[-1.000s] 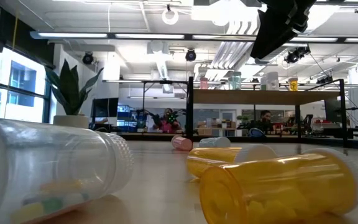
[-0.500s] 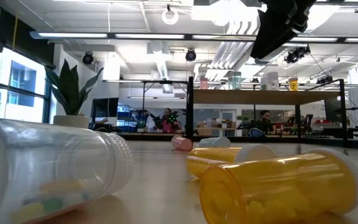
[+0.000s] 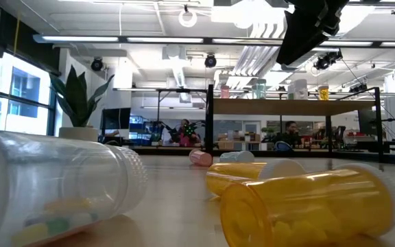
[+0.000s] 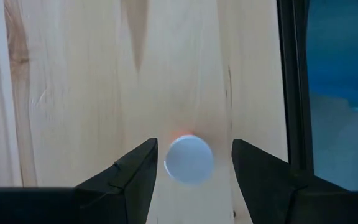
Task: Pick and place medicine bottles onto shelf by color
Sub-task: Put the bottom red pill bottle on the shelf aligned with the other red pill bottle
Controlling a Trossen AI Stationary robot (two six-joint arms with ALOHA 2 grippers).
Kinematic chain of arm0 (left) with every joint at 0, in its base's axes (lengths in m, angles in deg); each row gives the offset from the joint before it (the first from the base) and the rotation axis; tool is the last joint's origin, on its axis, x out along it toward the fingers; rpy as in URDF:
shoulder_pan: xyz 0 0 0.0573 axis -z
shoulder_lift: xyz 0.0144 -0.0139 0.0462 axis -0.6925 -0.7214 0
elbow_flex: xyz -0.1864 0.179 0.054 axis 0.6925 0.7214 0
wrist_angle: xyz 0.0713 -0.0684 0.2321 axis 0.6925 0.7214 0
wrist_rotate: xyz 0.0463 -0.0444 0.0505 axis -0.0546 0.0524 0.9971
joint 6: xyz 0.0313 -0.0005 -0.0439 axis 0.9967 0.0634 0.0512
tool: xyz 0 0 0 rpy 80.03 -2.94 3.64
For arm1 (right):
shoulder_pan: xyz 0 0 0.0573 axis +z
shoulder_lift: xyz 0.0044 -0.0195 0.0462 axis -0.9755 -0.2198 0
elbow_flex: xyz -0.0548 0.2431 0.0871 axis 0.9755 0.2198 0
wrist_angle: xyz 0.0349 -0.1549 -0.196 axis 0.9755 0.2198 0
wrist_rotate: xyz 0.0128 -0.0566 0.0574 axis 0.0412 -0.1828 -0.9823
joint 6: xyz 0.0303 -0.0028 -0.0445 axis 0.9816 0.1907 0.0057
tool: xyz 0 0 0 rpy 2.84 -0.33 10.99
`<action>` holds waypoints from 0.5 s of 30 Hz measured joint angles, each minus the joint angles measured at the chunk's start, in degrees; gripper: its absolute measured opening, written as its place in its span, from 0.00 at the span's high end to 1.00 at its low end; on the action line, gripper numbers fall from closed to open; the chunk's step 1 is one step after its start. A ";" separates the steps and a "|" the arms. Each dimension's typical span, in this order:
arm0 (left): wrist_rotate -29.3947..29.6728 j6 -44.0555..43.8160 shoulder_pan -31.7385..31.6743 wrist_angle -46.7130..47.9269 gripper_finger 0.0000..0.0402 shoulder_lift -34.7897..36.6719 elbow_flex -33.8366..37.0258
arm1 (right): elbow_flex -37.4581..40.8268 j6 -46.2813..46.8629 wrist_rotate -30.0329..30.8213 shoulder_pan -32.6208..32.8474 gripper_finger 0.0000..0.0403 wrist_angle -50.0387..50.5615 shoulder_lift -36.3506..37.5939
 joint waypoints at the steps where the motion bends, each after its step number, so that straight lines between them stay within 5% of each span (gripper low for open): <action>1: -0.02 -0.29 -0.02 -0.04 0.51 -0.21 0.00 | 0.00 0.00 0.00 -0.02 0.57 0.00 0.00; 15: 0.04 -0.29 -0.13 0.04 0.55 -1.76 0.02 | 0.00 0.02 -0.09 0.00 0.57 -0.02 0.00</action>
